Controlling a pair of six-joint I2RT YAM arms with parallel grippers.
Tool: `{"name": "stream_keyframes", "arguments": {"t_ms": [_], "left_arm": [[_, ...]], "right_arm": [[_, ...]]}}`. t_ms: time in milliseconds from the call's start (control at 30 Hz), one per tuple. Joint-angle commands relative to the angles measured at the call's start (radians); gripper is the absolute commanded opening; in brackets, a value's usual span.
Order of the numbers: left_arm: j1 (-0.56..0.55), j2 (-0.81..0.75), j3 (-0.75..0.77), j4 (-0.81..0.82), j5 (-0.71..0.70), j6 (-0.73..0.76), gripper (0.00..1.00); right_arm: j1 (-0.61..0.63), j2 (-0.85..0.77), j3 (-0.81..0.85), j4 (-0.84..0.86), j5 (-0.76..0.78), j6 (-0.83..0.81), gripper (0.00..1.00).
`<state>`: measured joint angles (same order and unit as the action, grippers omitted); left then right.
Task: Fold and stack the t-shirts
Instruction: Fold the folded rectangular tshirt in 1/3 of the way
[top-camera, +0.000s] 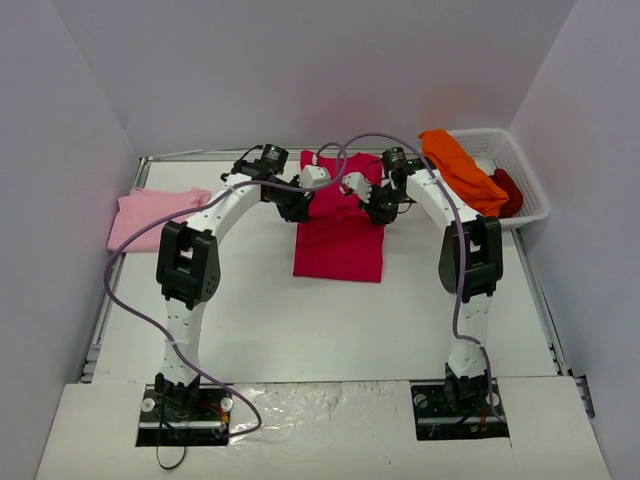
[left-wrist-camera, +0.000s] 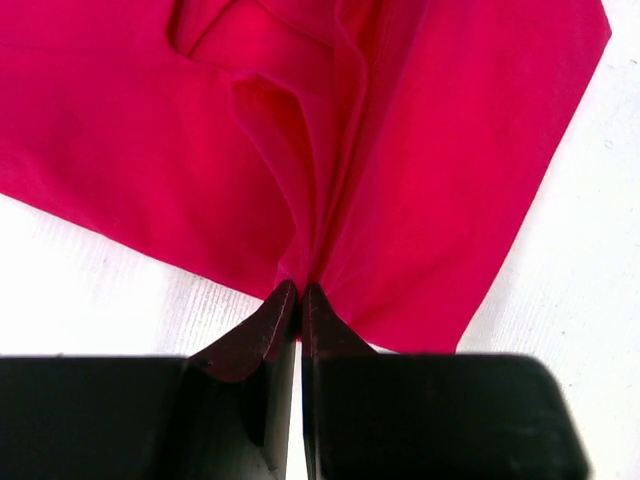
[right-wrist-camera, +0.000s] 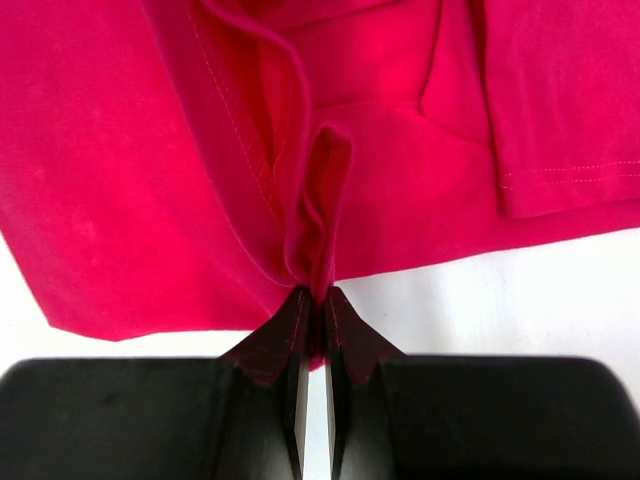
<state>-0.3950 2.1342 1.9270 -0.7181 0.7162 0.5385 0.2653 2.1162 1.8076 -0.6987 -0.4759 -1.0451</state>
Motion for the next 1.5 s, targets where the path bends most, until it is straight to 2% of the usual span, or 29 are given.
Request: {"name": "stream_keyframes", "arguments": {"t_ms": [0,567,600,633,667,700,733,800,833,867,933,1033,1067,1267,1367,1400,1467], "left_arm": [[0.015,0.003,0.062,-0.023,0.029,0.008,0.02],[0.03,0.087,0.108,-0.029,0.046,0.011,0.02],[0.03,0.099,0.115,-0.027,0.049,0.011,0.02],[0.031,0.102,0.124,-0.03,0.055,0.009,0.02],[0.03,0.105,0.141,-0.03,0.057,0.009,0.03],[0.031,0.112,0.148,-0.03,0.057,0.005,0.05],[0.03,0.113,0.159,-0.032,0.06,0.006,0.12],[0.03,0.113,0.19,-0.037,0.065,0.006,0.14],[0.03,0.11,0.2,-0.041,0.066,0.005,0.19],[0.03,0.109,0.21,-0.04,0.065,0.002,0.23],[0.03,0.093,0.236,-0.044,0.055,-0.005,0.24],[0.028,0.047,0.236,-0.035,0.034,-0.008,0.26],[0.028,0.035,0.231,-0.032,0.028,-0.009,0.32],[0.028,-0.086,0.135,-0.004,0.0,-0.028,0.34],[0.028,-0.176,0.019,0.012,0.014,-0.048,0.34],[0.028,-0.198,-0.024,0.044,0.02,-0.064,0.33],[0.028,-0.262,-0.164,0.113,0.022,-0.09,0.27]], "right_arm": [[-0.011,0.03,0.05,-0.022,0.0,-0.009,0.0],[-0.02,0.129,0.113,0.001,-0.001,0.0,0.01],[-0.021,0.134,0.121,0.004,0.0,0.005,0.04],[-0.023,0.137,0.122,0.011,0.006,0.013,0.14],[-0.023,0.142,0.127,0.016,0.01,0.019,0.19],[-0.024,0.143,0.13,0.019,0.013,0.022,0.26],[-0.024,0.143,0.136,0.03,0.017,0.023,0.36],[-0.026,0.137,0.144,0.045,0.029,0.043,0.39],[-0.026,0.13,0.153,0.065,0.039,0.051,0.46],[-0.028,0.125,0.156,0.074,0.04,0.071,0.47],[-0.028,0.114,0.17,0.091,0.043,0.085,0.49],[-0.026,0.074,0.161,0.137,0.052,0.132,0.49],[-0.026,0.045,0.141,0.149,0.051,0.143,0.5],[-0.009,-0.062,0.05,0.162,0.045,0.192,0.47],[0.003,-0.119,-0.014,0.162,0.052,0.218,0.39],[0.002,-0.131,-0.049,0.16,0.053,0.223,0.33],[0.005,-0.165,-0.083,0.162,0.034,0.249,0.24]]}}
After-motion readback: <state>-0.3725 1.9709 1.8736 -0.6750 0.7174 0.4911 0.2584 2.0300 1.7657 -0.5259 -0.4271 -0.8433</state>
